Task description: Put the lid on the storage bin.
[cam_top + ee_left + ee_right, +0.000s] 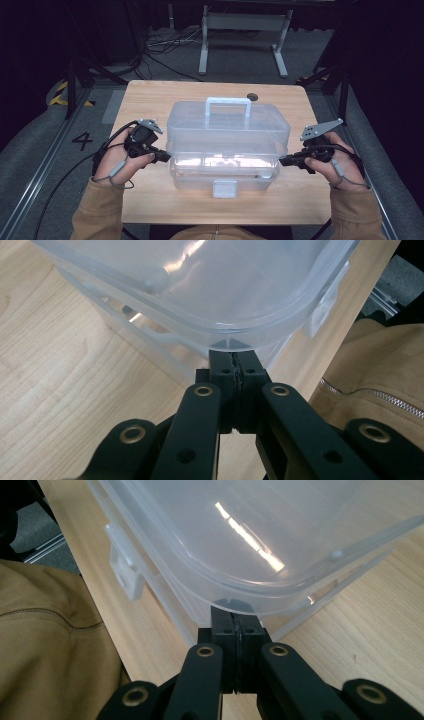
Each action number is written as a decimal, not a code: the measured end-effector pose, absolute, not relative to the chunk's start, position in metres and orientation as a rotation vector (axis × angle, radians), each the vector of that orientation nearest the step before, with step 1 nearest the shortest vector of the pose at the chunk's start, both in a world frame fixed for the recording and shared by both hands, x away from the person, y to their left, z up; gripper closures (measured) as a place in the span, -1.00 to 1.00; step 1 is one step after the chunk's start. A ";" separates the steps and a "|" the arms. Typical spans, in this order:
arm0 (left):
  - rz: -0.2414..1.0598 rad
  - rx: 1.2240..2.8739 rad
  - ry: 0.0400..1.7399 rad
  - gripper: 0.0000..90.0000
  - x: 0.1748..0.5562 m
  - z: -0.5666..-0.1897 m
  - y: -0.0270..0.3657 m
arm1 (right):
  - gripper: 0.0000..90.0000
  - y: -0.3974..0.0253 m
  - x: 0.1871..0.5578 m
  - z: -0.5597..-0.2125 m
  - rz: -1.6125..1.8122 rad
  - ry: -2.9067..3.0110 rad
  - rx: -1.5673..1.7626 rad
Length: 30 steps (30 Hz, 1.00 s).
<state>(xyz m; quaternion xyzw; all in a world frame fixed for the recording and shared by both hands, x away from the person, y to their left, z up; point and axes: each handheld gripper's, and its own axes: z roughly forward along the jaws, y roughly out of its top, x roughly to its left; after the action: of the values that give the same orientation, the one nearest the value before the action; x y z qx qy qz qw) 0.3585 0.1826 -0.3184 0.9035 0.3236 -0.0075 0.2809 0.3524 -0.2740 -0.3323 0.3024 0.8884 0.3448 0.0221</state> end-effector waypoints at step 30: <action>-0.071 2.611 0.792 0.98 0.357 -0.330 0.174 | 1.00 -0.267 0.353 -0.346 0.866 2.911 0.911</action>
<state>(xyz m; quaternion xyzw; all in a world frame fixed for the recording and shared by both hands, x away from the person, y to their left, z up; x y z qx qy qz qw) 0.3572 0.1740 -0.3302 0.9364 0.2840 -0.0255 0.2046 0.3531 -0.2674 -0.3455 0.2873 0.9179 0.2732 -0.0148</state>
